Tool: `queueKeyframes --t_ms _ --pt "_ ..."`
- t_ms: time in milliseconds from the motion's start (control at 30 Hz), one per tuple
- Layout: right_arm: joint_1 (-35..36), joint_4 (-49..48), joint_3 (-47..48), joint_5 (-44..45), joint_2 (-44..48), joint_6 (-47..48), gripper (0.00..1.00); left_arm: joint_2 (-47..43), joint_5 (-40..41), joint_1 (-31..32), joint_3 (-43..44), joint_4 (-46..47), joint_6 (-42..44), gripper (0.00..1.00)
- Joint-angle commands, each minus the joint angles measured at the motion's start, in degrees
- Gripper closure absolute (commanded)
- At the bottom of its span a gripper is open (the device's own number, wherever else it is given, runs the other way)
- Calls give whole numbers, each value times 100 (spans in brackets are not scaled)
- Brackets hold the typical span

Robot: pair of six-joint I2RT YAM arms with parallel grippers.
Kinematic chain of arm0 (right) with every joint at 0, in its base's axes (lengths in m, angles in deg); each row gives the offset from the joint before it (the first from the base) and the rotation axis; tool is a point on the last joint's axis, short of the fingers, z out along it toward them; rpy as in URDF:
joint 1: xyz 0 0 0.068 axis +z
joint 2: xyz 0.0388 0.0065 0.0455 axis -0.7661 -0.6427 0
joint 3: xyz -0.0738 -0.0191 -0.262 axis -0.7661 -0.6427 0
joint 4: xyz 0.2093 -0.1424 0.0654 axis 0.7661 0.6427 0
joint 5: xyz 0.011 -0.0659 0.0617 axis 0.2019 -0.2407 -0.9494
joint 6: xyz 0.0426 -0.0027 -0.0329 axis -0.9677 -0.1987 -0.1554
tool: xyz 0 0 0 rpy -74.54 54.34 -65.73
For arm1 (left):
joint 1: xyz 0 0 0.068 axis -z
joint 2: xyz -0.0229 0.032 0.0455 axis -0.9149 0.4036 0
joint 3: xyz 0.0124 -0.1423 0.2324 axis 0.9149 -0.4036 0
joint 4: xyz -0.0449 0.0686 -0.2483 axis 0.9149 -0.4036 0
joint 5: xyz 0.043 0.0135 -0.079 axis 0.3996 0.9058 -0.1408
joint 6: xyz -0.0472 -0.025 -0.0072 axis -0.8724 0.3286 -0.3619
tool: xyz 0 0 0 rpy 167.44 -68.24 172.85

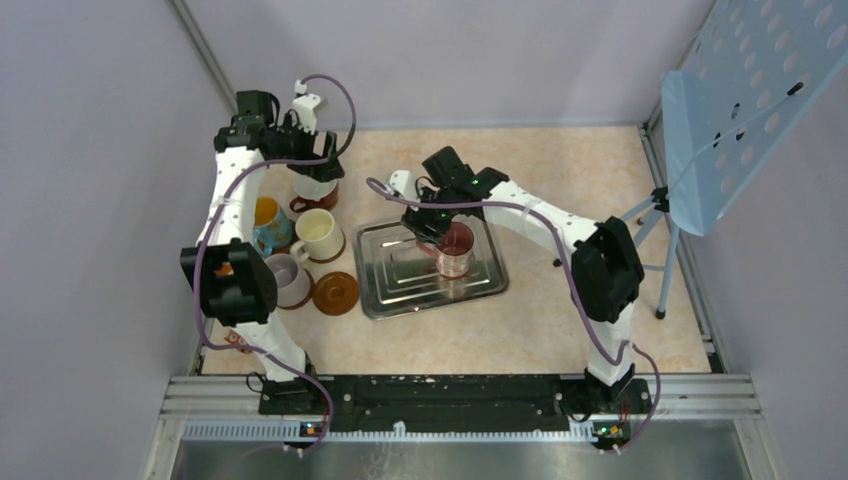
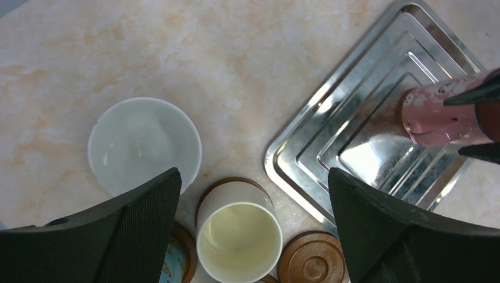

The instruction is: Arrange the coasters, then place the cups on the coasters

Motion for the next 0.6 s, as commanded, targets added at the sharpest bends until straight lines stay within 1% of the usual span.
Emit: queueKeyframes --t_ms 0,133,267,367,433,567 --pt "-26 -295 268 -101 850 -253 40 -66 -856 -14 -229 -307 625 1" --pt "-341 -454 292 -306 1398 -888 36 -186 -1356 121 -567 -597 1492 1" --pt "-839 -577 119 -519 1949 -1537 34 -401 -1407 526 -1172 -917 2720 1" --pt "-1150 -576 -219 -324 2346 -1801 33 -460 -1155 1186 -1427 -1189 3583 3" --pt "-1319 -502 -507 -75 2525 -1857 33 -455 -912 1620 -1524 -1074 3828 4" --pt "-1736 -340 -1073 134 2747 -2185 33 -171 -504 2408 -1345 -634 3814 4"
